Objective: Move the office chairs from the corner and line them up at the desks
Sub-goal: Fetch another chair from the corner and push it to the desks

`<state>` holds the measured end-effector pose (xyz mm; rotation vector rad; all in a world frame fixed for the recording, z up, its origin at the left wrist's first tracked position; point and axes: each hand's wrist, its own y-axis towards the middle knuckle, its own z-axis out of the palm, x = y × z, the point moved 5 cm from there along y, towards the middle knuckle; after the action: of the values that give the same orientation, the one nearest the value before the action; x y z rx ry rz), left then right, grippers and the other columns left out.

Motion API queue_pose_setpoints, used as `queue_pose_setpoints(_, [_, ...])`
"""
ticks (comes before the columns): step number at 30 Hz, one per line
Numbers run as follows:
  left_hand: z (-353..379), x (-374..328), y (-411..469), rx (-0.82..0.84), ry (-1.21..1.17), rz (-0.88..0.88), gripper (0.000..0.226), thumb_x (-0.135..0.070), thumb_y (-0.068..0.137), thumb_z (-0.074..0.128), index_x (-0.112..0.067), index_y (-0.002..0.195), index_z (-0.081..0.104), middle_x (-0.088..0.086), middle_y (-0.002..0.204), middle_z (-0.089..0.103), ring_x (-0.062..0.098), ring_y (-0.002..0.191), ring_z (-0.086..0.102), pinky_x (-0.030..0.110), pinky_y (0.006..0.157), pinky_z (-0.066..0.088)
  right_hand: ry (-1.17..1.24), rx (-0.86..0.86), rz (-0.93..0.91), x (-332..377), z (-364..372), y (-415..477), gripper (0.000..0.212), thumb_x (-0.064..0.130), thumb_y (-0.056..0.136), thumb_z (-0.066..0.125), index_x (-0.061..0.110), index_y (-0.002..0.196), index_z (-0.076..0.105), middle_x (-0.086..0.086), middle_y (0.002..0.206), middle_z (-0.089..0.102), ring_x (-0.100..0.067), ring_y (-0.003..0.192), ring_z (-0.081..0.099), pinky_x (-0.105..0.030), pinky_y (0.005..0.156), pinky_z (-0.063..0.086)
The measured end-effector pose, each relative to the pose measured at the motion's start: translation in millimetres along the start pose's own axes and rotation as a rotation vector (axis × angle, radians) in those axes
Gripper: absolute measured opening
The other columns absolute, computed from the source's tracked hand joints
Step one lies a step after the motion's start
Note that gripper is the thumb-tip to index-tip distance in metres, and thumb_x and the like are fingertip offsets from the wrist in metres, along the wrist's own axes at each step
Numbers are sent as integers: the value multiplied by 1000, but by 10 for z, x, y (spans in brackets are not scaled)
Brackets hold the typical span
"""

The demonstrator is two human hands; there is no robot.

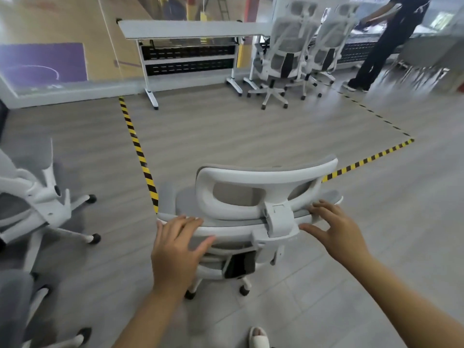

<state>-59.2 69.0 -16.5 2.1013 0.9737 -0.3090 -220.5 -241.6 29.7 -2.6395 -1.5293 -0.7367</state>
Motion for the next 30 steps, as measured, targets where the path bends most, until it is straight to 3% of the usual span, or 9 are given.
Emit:
queue_pose_setpoints(2, [110, 46, 192, -4, 43, 31, 43, -50, 78, 70, -15, 102, 74, 1, 103, 68, 20, 105, 61, 45, 112, 35, 19, -4, 4, -90, 66, 201, 55, 55, 71, 68, 20, 113, 71, 3, 125, 62, -20, 118, 56, -34, 81, 49])
queue_pose_setpoints(4, [260, 76, 391, -5, 73, 54, 47, -55, 82, 63, -15, 104, 73, 1, 105, 68, 21, 107, 61, 52, 110, 38, 55, -32, -16, -172, 149, 452, 56, 56, 71, 69, 20, 115, 70, 3, 127, 62, -17, 122, 53, -40, 88, 52])
queue_pose_setpoints(8, [599, 260, 872, 23, 90, -7, 56, -64, 89, 47, -16, 107, 71, 2, 107, 65, 22, 109, 58, 60, 98, 45, 149, -65, -27, -308, 378, 1103, 53, 45, 72, 77, 17, 116, 70, 2, 129, 62, -13, 131, 44, -47, 106, 42])
queue_pose_setpoints(10, [778, 355, 1179, 61, 101, -25, 60, -68, 89, 44, -18, 108, 69, 0, 107, 62, 23, 108, 57, 59, 88, 50, 150, -85, -55, -387, 511, 1452, 56, 51, 74, 72, 17, 118, 69, 1, 129, 62, -15, 133, 42, -48, 109, 38])
queue_pose_setpoints(13, [1050, 516, 1734, 105, 124, -71, 57, -66, 84, 49, -18, 109, 68, -2, 107, 57, 23, 104, 56, 51, 78, 54, 119, -157, -168, -456, 693, 2042, 59, 59, 80, 61, 11, 113, 70, -6, 119, 66, -23, 126, 45, -54, 101, 44])
queue_pose_setpoints(16, [1297, 713, 2266, 105, 161, -102, 53, -61, 83, 58, -16, 110, 67, 1, 108, 55, 26, 100, 55, 39, 73, 51, 68, -214, -239, -403, 860, 2713, 58, 59, 81, 57, 9, 108, 70, -7, 110, 68, -30, 118, 50, -48, 96, 47])
queue_pose_setpoints(20, [1710, 958, 3009, 137, 166, -152, 52, -53, 81, 57, -15, 114, 66, 6, 113, 55, 27, 103, 56, 36, 72, 49, 96, -194, -218, -465, 1077, 3567, 56, 55, 81, 62, 11, 115, 67, -5, 116, 66, -28, 118, 48, -42, 100, 43])
queue_pose_setpoints(25, [2340, 1327, 3967, 104, 126, -128, 49, -51, 83, 60, -15, 116, 66, 4, 115, 56, 26, 113, 54, 38, 75, 52, 76, -242, -279, -690, 1397, 4641, 50, 38, 84, 72, 14, 127, 62, -7, 128, 61, -27, 126, 45, -48, 104, 42])
queue_pose_setpoints(30, [2914, 1648, 4889, 90, 62, -121, 65, -72, 86, 41, -20, 117, 64, 2, 123, 54, 23, 123, 46, 41, 89, 50, 15, -214, -252, -779, 1624, 5803, 52, 33, 79, 77, 12, 124, 64, -7, 124, 65, -29, 123, 47, -51, 98, 46])
